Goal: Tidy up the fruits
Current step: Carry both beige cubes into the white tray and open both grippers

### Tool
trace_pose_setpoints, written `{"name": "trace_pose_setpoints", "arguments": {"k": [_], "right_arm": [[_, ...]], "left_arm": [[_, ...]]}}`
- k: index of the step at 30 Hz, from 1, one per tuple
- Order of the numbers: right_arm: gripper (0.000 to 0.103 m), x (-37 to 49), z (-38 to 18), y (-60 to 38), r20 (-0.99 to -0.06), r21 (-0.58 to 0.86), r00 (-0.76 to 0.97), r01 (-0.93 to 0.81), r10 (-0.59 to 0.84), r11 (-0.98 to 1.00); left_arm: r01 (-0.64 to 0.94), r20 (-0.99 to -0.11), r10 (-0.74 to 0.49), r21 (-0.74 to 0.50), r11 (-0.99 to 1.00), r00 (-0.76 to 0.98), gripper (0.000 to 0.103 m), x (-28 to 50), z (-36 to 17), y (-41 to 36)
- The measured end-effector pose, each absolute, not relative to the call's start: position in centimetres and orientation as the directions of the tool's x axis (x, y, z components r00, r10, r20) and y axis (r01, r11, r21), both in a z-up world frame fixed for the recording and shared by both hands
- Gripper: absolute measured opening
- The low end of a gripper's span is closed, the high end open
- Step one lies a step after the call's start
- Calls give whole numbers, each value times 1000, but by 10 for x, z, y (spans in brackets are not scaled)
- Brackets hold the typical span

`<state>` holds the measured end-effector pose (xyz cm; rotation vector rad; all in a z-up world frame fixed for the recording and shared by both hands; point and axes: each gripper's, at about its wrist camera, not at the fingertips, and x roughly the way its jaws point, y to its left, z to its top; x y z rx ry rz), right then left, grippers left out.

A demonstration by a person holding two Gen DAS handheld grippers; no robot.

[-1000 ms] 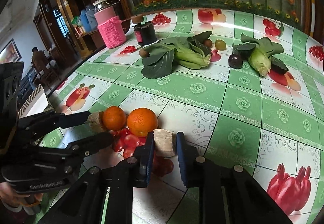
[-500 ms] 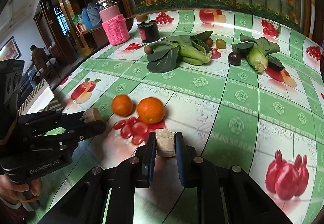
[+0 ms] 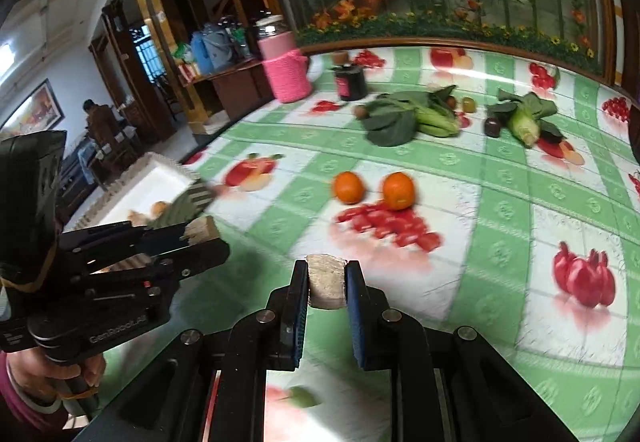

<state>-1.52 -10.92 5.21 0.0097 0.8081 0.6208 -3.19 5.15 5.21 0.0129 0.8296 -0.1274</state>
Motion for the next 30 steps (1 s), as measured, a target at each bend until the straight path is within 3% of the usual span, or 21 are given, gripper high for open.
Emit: {"name": "trace_pose_setpoints", "arguments": {"k": [10,30], "right_arm": [[18,-57,67,-48,-631,244,500,-598,593,764],[18,-72,73,51,-643,220,393,-728,657,650]], "left_arm": [[18,-693,-22,-13,1000,721,30,-81,74,104],[-189,-661,172,46,981,730,30,-130,76,198]]}}
